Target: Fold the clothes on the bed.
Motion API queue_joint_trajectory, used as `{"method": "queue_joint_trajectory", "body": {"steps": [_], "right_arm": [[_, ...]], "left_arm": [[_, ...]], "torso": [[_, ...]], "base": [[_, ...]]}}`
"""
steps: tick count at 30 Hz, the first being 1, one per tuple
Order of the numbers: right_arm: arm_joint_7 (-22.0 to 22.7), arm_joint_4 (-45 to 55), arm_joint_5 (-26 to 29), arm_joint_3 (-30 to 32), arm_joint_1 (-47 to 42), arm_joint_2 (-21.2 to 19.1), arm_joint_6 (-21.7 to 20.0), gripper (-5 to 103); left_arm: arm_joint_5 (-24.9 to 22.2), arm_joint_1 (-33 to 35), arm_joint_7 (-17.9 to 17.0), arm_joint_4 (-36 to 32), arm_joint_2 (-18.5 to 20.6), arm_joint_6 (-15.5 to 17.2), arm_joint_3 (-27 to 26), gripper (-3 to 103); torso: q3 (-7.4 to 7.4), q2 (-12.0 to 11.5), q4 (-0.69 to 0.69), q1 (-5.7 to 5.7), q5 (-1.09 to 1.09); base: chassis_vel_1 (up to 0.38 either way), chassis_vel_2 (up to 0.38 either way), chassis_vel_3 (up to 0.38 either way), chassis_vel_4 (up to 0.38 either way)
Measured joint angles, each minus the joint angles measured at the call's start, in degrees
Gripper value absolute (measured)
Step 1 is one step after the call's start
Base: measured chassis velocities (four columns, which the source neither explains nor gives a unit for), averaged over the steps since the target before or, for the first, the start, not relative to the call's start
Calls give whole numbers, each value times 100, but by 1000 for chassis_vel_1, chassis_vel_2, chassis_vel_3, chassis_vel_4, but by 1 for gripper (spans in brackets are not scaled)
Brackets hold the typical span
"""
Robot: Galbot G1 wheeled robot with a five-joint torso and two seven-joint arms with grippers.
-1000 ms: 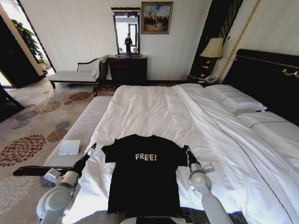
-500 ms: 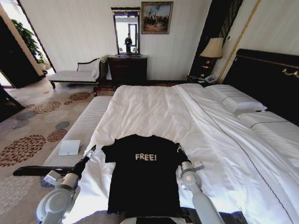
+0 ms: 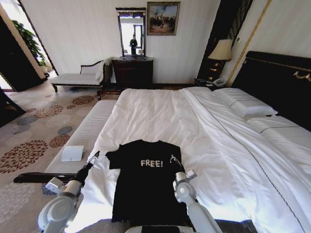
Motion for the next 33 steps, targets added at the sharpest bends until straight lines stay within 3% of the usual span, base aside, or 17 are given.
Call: {"method": "queue_joint_trajectory", "body": {"steps": [10, 11, 13, 17, 20, 23, 24, 28, 29, 33], "right_arm": [[-129, -162, -226, -358, 67, -46, 119, -3], [-112, -162, -242, -355, 75, -40, 120, 2], [-105, -159, -245, -347, 77, -37, 120, 2], [-72, 279, -73, -47, -23, -66, 119, 24], [9, 624, 163, 123, -120, -116, 94, 29], [349, 1096, 679, 418, -347, -239, -125, 46], [349, 1096, 679, 418, -347, -239, -125, 46], [1153, 1358, 888, 787, -704, -410, -768, 63], [1153, 1358, 888, 787, -704, -410, -768, 63], [1679, 1635, 991, 884, -1040, -410, -1257, 79]], "left_arm": [[33, 40, 0, -39, -38, -7, -3, 100], [35, 49, 0, -40, -39, -8, -8, 100], [36, 55, 0, -41, -39, -9, -12, 100], [54, 111, 1, -39, -39, -21, -38, 100], [57, 118, 2, -35, -35, -23, -38, 100], [63, 97, 2, -10, -12, -23, -21, 100], [63, 97, 2, -10, -12, -23, -21, 100], [97, 8, 1, 74, 33, -24, 48, 100], [97, 8, 1, 74, 33, -24, 48, 100], [170, -18, 8, 201, 79, -23, 89, 100]], "torso": [[0, 0, 0, 0, 1], [0, 0, 0, 0, 1], [0, 0, 0, 0, 1], [0, 0, 1, 0, 1], [0, 0, 0, 0, 0], [0, 0, 0, 0, 1], [0, 0, 0, 0, 1], [0, 0, -1, 0, 1], [0, 0, -1, 0, 1], [0, 0, 0, 0, 1]], "base": [[0, 0, 0, 0], [0, 0, 0, 0], [0, 0, 0, 0], [0, 0, 0, 0], [0, 0, 0, 0], [0, 0, 0, 0], [0, 0, 0, 0], [0, 0, 0, 0], [0, 0, 0, 0], [0, 0, 0, 0]]}}
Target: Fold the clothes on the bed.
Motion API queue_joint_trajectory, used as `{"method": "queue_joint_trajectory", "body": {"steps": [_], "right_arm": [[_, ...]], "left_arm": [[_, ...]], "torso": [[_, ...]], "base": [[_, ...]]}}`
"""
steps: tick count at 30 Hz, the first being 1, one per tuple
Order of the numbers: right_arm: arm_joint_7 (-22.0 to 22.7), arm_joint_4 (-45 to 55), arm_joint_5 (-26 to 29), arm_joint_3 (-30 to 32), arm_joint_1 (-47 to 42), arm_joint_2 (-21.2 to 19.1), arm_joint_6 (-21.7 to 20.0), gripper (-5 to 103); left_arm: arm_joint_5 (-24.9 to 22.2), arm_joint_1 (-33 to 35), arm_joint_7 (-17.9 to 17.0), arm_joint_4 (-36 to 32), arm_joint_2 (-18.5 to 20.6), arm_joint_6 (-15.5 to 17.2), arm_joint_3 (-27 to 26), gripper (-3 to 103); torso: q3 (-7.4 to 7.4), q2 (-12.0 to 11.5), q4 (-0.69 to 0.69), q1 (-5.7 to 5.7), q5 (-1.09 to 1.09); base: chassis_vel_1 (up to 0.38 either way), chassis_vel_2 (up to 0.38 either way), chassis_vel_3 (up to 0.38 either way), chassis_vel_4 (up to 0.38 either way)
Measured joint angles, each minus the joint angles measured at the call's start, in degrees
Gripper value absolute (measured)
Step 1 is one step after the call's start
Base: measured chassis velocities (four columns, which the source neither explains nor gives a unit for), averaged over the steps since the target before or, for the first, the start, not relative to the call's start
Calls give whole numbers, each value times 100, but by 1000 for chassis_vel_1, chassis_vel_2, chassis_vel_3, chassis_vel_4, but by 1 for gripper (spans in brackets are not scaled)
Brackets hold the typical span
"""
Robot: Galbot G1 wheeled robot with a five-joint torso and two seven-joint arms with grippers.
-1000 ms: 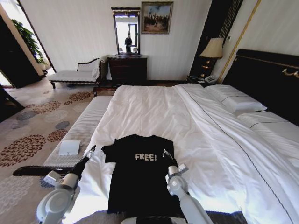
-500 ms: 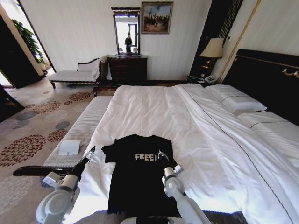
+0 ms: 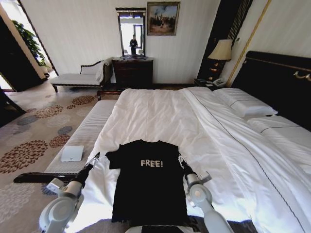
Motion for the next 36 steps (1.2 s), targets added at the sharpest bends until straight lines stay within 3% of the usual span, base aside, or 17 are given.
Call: {"method": "queue_joint_trajectory", "body": {"steps": [5, 13, 25, 36], "right_arm": [[427, 393, 134, -73, -309, 130, -265, 99], [689, 551, 129, -80, -516, 308, -284, 100], [579, 881, -14, 102, -546, 406, -14, 100], [584, 618, 300, 50, -452, 522, 16, 100]], "left_arm": [[11, -4, 12, 38, 35, 0, 8, 100], [-4, -5, 19, 43, 73, 1, -22, 100], [51, 25, 19, 36, 5, -8, -2, 100], [165, 118, 11, -37, -67, -34, -5, 100]], "torso": [[0, 0, 1, 0, 0], [0, 0, 0, 0, 0], [0, 0, 1, 0, -1], [0, 0, 1, 0, 0]], "base": [[0, 0, 0, 0], [0, 0, 0, 0], [0, 0, 0, 0], [0, 0, 0, 0]]}}
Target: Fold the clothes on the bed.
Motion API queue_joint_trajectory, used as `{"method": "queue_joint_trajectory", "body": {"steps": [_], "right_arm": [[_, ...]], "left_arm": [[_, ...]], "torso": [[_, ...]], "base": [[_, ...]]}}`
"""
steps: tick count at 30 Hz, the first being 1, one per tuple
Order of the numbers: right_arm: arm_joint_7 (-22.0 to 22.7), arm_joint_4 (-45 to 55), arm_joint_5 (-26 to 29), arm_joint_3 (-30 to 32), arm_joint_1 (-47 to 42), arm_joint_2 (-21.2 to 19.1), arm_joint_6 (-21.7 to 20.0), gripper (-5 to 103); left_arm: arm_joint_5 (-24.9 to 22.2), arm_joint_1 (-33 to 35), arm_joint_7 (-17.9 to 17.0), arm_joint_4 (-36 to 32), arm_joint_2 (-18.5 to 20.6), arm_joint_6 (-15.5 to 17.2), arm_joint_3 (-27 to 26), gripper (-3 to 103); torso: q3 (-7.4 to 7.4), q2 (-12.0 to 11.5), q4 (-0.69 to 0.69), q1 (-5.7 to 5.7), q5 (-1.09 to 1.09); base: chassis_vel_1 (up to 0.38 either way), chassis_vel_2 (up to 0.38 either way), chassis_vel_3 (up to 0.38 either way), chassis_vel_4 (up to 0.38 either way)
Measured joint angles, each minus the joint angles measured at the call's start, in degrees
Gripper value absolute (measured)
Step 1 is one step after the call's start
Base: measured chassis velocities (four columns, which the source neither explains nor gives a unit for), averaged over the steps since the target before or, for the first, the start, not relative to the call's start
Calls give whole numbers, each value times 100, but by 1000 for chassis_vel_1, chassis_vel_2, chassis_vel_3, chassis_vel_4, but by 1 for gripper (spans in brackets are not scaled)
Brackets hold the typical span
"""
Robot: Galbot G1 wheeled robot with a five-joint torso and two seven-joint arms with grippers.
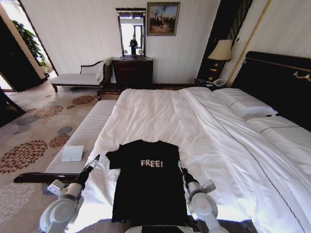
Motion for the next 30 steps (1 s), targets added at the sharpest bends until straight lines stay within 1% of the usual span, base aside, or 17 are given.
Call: {"method": "queue_joint_trajectory", "body": {"steps": [8, 9, 11, 13, 14, 17, 19, 20, 21, 23, 25, 26, 27, 28, 29, 30], "right_arm": [[33, -212, -2, -48, 1, 89, -20, 100], [33, -236, 0, -55, 12, 107, -20, 103], [33, -268, 7, -68, 61, 150, -20, 98], [34, -288, 8, -71, 85, 167, -19, 98], [34, -316, 7, -73, 109, 186, -17, 94], [37, -368, -27, -52, 138, 216, -8, 79], [37, -382, -49, -25, 139, 218, 0, 79], [36, -389, -56, 9, 138, 215, 5, 68], [34, -402, -59, 37, 136, 205, 9, 68], [27, -452, -70, 80, 136, 185, 16, 57], [26, -470, -72, 88, 139, 182, 18, 57], [24, -515, -80, 104, 155, 177, 23, 46], [22, -557, -93, 115, 172, 175, 28, 46], [21, -582, -102, 118, 181, 174, 31, 40], [21, -582, -102, 118, 181, 174, 31, 40], [17, -623, -115, 126, 194, 171, 34, 35]], "left_arm": [[32, 56, -1, -18, -35, -20, -1, 100], [37, 68, 0, -18, -42, -26, -5, 100], [46, 105, 3, -26, -58, -40, -10, 100], [49, 122, 5, -36, -64, -45, -13, 100], [54, 139, 8, -41, -67, -50, -18, 100], [58, 158, 11, -42, -66, -60, -35, 100], [58, 161, 11, -43, -64, -62, -38, 100], [58, 162, 12, -45, -63, -63, -40, 100], [58, 162, 12, -46, -63, -65, -41, 100], [75, 160, 12, -47, -77, -68, -29, 100], [85, 159, 12, -47, -85, -68, -23, 100], [110, 154, 12, -47, -103, -70, -4, 100], [133, 150, 11, -47, -119, -71, 12, 100], [144, 145, 10, -47, -128, -72, 22, 100], [144, 145, 10, -47, -128, -72, 22, 100], [156, 137, 5, -48, -142, -72, 39, 100]], "torso": [[0, 0, 0, 0, -1], [0, 0, -1, 0, 0], [0, 0, 0, 0, -1], [0, 0, 0, 0, -1], [0, 0, 0, 0, 0], [0, 0, 0, 0, 0], [0, 0, 0, 0, -1], [0, 0, 0, 0, -1], [0, 0, 0, 0, -1], [0, 0, 0, 0, -1], [0, 0, -1, 0, 0], [0, 0, -1, 0, 0], [0, 0, 0, 0, 0], [0, 0, 0, 0, -1], [0, 0, 0, 0, -1], [0, 0, 0, 0, -1]], "base": [[0, 0, 0, 0], [0, 0, 0, 0], [0, 0, 0, 0], [0, 0, 0, 0], [0, 0, 0, 0], [0, 0, 0, 0], [0, 0, 0, 0], [0, 0, 0, 0], [0, 0, 0, 0], [0, 0, 0, 0], [0, 0, 0, 0], [0, 0, 0, 0], [0, 0, 0, 0], [0, 0, 0, 0], [0, 0, 0, 0], [0, 0, 0, 0]]}}
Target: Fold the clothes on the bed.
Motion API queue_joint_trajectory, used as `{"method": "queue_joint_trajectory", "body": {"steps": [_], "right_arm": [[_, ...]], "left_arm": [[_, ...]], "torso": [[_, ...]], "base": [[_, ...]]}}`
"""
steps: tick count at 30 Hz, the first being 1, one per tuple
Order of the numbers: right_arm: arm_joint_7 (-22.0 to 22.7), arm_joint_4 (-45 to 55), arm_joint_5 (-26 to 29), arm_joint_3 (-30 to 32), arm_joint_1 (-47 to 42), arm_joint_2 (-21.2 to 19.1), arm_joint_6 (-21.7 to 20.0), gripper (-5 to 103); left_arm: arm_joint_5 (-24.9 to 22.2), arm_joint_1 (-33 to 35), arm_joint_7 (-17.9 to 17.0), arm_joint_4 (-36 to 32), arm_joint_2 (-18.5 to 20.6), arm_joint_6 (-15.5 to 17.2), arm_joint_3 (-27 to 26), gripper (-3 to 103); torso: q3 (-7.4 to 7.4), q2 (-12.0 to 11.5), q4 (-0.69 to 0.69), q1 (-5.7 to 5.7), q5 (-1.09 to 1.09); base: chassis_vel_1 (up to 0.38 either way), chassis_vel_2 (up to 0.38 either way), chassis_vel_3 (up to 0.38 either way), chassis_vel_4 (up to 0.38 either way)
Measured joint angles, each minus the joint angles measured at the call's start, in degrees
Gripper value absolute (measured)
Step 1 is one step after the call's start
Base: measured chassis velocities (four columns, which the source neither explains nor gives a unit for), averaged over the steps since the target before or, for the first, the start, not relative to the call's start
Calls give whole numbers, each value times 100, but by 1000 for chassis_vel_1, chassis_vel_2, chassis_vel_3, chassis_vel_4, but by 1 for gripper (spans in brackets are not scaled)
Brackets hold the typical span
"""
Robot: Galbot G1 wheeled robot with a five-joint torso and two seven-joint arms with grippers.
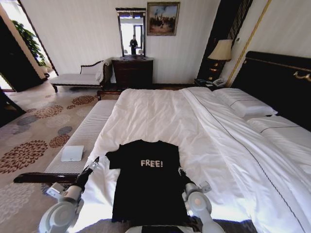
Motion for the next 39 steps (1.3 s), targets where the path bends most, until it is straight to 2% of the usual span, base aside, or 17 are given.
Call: {"method": "queue_joint_trajectory", "body": {"steps": [2, 4, 8, 19, 23, 26, 27, 29, 30, 32, 33, 35, 36, 37, 39], "right_arm": [[-1, -32, -10, 9, 1, -7, 3, 25], [-5, -41, -17, 15, -13, -13, 6, 25], [-26, 1, -28, 25, -119, -44, 12, 3], [-63, 302, -128, -21, -459, -108, 31, 0], [-194, 445, -346, -40, -569, -131, 18, -3], [-391, 554, -472, -8, -617, -162, 20, 13], [-391, 554, -472, -8, -617, -162, 20, 13], [-478, 670, -545, 61, -676, -186, 63, 23], [-503, 760, -569, 122, -730, -197, 96, 23], [-513, 891, -574, 228, -811, -205, 156, 35], [-513, 891, -574, 228, -811, -205, 156, 35], [-509, 1085, -569, 455, -968, -217, 311, 45], [-507, 1138, -580, 553, -1033, -224, 374, 45], [-501, 1180, -606, 657, -1096, -239, 436, 56], [-499, 1201, -624, 708, -1124, -249, 459, 56]], "left_arm": [[13, -8, -7, -4, -11, 0, 13, 100], [18, -13, -11, -5, -19, 0, 22, 100], [45, -17, -15, -2, -65, 0, 43, 100], [84, -72, -19, 45, -142, -5, 97, 100], [81, -102, -28, 57, -136, -5, 100, 100], [75, -154, -29, 151, -116, -6, 129, 100], [75, -154, -29, 151, -116, -6, 129, 100], [74, -220, -30, 266, -113, -6, 169, 100], [70, -278, -32, 347, -113, -6, 199, 100], [50, -377, -69, 465, -109, -3, 229, 100], [50, -377, -69, 465, -109, -3, 229, 100], [-38, -596, -208, 692, -87, 40, 268, 100], [-49, -686, -288, 795, -81, 81, 281, 100], [-52, -769, -354, 903, -80, 139, 305, 100], [-61, -800, -375, 952, -88, 163, 314, 100]], "torso": [[0, 0, 0, 0, 0], [0, 0, 0, 0, 0], [0, 0, 0, 0, 0], [0, 0, 0, 0, 0], [0, 0, 0, 0, 0], [0, 0, 0, 0, 1], [0, 0, 0, 0, 1], [0, 0, 1, 0, 1], [0, 0, 0, 0, 0], [0, 0, 0, 0, 0], [0, 0, 0, 0, 0], [0, 0, -1, 0, 0], [0, 0, -1, 0, 0], [0, 0, -2, 0, -1], [0, 0, -2, 0, -1]], "base": [[0, 0, 0, 0], [0, 0, 0, 0], [0, 0, 0, 0], [0, 0, 0, 0], [0, 0, 0, 0], [0, 0, 0, 0], [0, 0, 0, 0], [0, 0, 0, 0], [0, 0, 0, 0], [0, 0, 0, 0], [0, 0, 0, 0], [0, 0, 0, 0], [0, 0, 0, 0], [0, 0, 0, 0], [0, 0, 0, 0]]}}
